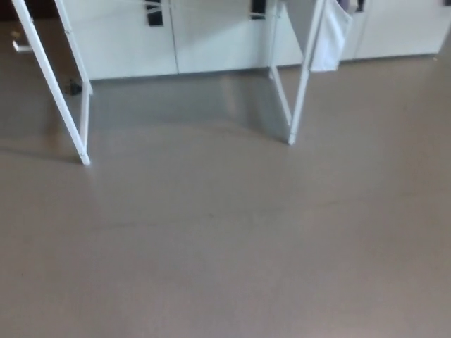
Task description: The robot walks towards a desk on which a file tray is kept in the middle and a stapler is kept to its right. The robot lifts the stapler using its right hand and places it on the file tray.
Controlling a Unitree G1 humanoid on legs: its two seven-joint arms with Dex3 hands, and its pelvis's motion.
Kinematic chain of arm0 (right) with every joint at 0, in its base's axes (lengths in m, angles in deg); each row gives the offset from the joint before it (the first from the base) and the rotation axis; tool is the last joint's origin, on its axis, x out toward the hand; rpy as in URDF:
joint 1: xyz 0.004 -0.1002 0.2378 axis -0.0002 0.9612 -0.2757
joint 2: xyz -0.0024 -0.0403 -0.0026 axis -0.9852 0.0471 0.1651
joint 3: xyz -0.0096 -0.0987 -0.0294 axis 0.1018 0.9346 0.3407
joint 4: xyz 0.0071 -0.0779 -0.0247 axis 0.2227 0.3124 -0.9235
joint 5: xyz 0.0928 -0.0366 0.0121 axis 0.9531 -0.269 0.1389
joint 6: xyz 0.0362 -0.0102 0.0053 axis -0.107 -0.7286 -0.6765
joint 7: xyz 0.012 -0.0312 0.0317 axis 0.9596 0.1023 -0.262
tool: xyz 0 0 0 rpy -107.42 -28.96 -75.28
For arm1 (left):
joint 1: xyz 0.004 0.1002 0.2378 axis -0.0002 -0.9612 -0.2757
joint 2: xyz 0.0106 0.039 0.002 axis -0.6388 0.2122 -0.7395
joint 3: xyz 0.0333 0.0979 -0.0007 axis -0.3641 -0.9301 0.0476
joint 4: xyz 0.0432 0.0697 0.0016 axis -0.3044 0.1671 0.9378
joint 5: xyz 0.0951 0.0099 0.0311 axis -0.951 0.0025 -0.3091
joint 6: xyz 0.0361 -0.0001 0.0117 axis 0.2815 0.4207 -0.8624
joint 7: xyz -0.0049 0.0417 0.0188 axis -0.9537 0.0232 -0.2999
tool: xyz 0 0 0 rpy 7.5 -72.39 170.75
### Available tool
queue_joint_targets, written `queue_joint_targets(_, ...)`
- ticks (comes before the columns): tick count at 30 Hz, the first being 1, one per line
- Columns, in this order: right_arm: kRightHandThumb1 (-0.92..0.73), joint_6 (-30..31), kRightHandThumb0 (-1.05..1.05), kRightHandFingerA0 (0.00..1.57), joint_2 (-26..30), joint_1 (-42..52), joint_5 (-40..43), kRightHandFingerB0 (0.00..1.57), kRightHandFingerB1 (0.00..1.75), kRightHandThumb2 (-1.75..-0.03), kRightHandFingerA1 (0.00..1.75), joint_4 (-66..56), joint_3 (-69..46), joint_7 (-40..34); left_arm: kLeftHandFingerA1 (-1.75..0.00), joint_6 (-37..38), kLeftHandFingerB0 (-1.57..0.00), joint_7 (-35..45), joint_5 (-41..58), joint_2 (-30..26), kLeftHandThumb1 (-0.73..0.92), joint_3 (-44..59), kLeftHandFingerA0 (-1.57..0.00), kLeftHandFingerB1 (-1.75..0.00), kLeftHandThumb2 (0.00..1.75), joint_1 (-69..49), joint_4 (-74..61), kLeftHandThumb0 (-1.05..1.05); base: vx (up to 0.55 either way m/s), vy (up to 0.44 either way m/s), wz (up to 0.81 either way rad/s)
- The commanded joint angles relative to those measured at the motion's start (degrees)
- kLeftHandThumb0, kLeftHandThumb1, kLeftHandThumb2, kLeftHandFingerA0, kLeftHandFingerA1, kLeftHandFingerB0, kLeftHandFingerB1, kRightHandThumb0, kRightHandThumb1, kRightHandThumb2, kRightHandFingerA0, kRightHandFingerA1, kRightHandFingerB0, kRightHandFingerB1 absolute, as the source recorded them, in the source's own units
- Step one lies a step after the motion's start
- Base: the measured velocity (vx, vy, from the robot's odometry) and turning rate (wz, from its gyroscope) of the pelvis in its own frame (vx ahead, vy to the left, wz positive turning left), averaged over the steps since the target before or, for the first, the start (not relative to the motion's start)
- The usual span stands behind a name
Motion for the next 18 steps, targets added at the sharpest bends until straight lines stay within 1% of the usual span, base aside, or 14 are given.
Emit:
queue_joint_targets(1,-0.69,-0.6,-0.90,0.00,0.0,0.4,2.0,0.11,0.14,-1.02,0.07,0.1,-1.2,0.9,-0.44,-3.8,-0.25,0.6,-0.3,-1.6,0.81,-0.2,-0.26,-0.36,0.64,0.4,-1.9,-0.46,0.53,-0.177,0.23)
queue_joint_targets(2,-0.64,-0.8,-0.81,0.00,-0.1,0.3,1.4,0.02,0.24,-1.04,0.20,0.1,-0.8,-0.4,-0.44,-4.0,-0.25,0.5,-0.4,-1.6,0.81,-0.3,-0.27,-0.36,0.64,0.1,-2.5,-0.46,0.52,-0.174,0.05)
queue_joint_targets(4,-0.63,-0.5,-0.80,0.01,-0.3,0.2,1.3,0.03,0.24,-1.04,0.21,0.2,-0.7,-0.7,-0.43,-3.5,-0.25,0.6,-0.8,-1.9,0.82,-0.8,-0.28,-0.36,0.64,0.8,-2.0,-0.47,0.38,-0.088,0.04)
queue_joint_targets(6,-0.61,-1.6,-0.78,0.01,-1.0,0.5,3.5,0.06,0.27,-1.00,0.20,0.2,-2.5,0.7,-0.43,-3.0,-0.28,0.4,-1.2,-2.1,0.82,-1.4,-0.28,-0.37,0.64,1.8,-0.8,-0.48,0.37,-0.021,-0.08)
queue_joint_targets(7,-0.67,-1.4,-0.85,0.00,-0.8,0.5,3.2,0.07,0.13,-1.02,0.13,0.1,-2.3,1.2,-0.42,-2.7,-0.25,0.5,-1.3,-2.2,0.82,-1.5,-0.26,-0.35,0.64,2.0,-0.4,-0.48,0.35,0.038,-0.14)
queue_joint_targets(8,-0.66,-1.5,-0.75,0.00,-0.2,0.6,0.7,0.02,0.22,-1.04,0.21,-0.1,-0.4,-0.6,-0.42,-3.2,-0.24,0.3,-1.2,-2.2,0.82,-1.6,-0.25,-0.35,0.64,2.6,0.1,-0.47,0.35,0.070,-0.20)
queue_joint_targets(10,-0.66,-1.7,-0.75,0.00,-0.1,0.7,-0.1,0.02,0.22,-1.04,0.21,-0.2,0.4,-1.8,-0.42,-3.4,-0.24,0.2,-1.1,-2.2,0.82,-1.6,-0.25,-0.35,0.64,2.8,0.3,-0.47,0.35,0.120,-0.27)
queue_joint_targets(11,-0.66,-1.6,-0.74,0.00,0.0,0.5,-0.1,0.01,0.22,-1.04,0.22,0.0,0.7,-1.7,-0.44,-3.3,-0.26,0.2,-1.2,-2.2,0.82,-1.8,-0.28,-0.36,0.64,2.9,0.4,-0.47,0.49,0.172,-0.27)
queue_joint_targets(13,-0.65,-0.7,-0.73,0.00,-0.1,-0.3,1.0,0.01,0.21,-1.04,0.24,0.6,0.3,0.3,-0.45,-3.4,-0.26,0.0,-0.8,-2.2,0.82,-1.5,-0.28,-0.36,0.64,2.9,0.5,-0.47,0.58,0.156,0.09)
queue_joint_targets(14,-0.66,0.2,-0.74,0.00,0.0,-0.7,0.2,0.01,0.21,-1.04,0.24,0.6,1.0,-0.5,-0.44,-2.8,-0.27,-0.1,-0.9,-2.1,0.81,-1.6,-0.28,-0.37,0.64,3.6,1.9,-0.47,0.54,0.116,-0.96)
queue_joint_targets(15,-0.86,1.1,-0.74,0.00,0.3,-1.0,-0.4,0.00,0.22,-0.65,0.22,0.6,1.7,-0.4,-0.44,-2.7,-0.27,-0.4,-0.9,-2.0,0.81,-1.5,-0.29,-0.36,0.64,3.7,2.3,-0.47,0.54,0.126,-0.32)
queue_joint_targets(16,-0.84,0.7,-0.74,0.00,0.0,-0.5,1.2,0.00,0.20,-0.65,0.23,0.6,0.6,0.9,-0.44,-2.5,-0.27,-0.3,-0.8,-2.1,0.81,-1.6,-0.30,-0.37,0.64,3.9,2.6,-0.47,0.54,0.124,-0.08)
queue_joint_targets(17,-0.50,-0.6,-0.69,0.00,-2.6,0.1,8.0,0.06,0.32,-0.91,0.30,0.4,-5.5,3.1,-0.44,-3.1,-0.26,0.3,-0.5,-2.2,0.82,-1.4,-0.28,-0.37,0.64,3.0,0.8,-0.47,0.53,0.114,-0.11)
queue_joint_targets(18,-0.50,-1.2,-0.69,0.00,-3.8,0.4,10.7,0.06,0.32,-0.91,0.30,0.3,-8.4,4.2,-0.44,-3.4,-0.26,0.5,-0.3,-2.3,0.82,-1.3,-0.28,-0.37,0.64,2.6,0.1,-0.47,0.51,0.105,0.00)
